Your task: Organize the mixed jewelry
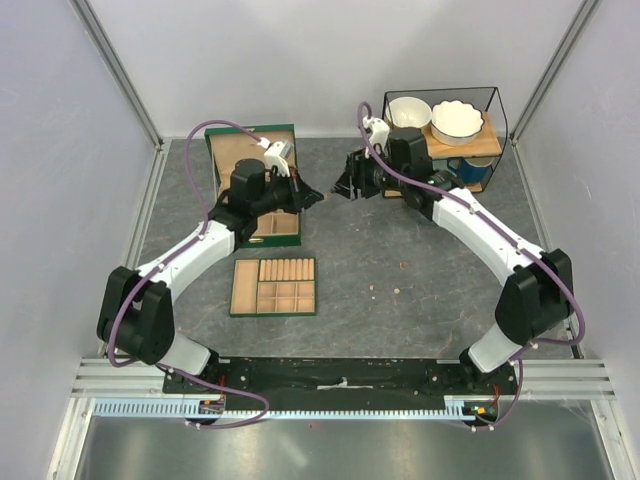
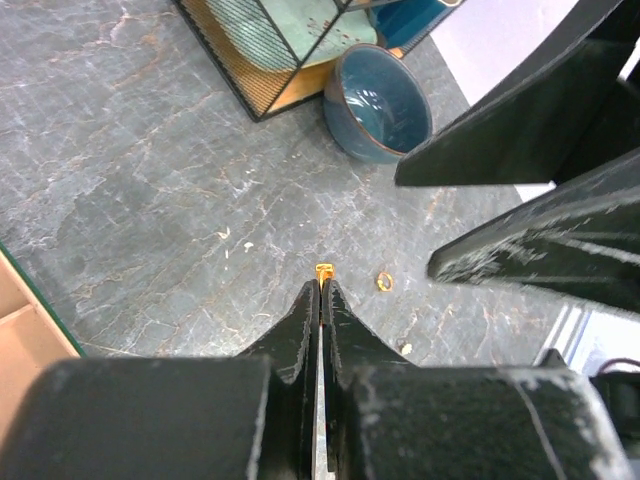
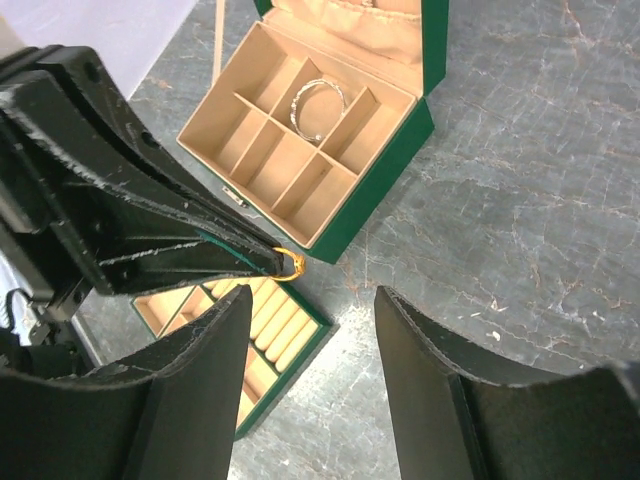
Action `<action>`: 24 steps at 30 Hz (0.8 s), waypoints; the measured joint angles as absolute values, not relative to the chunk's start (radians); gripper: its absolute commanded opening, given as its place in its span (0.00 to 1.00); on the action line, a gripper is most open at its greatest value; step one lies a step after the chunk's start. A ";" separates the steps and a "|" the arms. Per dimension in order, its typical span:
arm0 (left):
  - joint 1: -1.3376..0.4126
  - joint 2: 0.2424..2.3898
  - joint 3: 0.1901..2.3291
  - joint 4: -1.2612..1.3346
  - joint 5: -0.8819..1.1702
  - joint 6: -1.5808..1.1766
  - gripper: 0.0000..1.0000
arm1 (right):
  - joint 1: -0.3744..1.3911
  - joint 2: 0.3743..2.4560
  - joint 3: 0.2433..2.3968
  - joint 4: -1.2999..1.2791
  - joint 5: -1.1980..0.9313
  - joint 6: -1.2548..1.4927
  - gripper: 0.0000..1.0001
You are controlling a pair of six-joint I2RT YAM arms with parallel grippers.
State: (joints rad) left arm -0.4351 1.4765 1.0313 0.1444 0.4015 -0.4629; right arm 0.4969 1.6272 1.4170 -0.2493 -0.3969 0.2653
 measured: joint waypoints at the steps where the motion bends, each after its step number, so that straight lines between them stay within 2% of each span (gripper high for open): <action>1: -0.431 1.476 1.031 0.144 0.414 -0.463 0.02 | 0.488 1.618 1.415 -0.249 -0.413 0.262 0.60; 8: -0.354 1.476 1.029 0.211 0.683 -0.472 0.02 | 0.411 1.606 1.413 -0.249 -0.662 0.245 0.55; 14: -0.314 1.478 1.018 0.393 0.929 -0.548 0.02 | 0.415 1.633 1.399 -0.241 -0.868 0.231 0.58; 24: -0.316 1.493 1.007 0.538 1.094 -0.624 0.02 | 0.416 1.654 1.374 -0.183 -1.017 0.249 0.62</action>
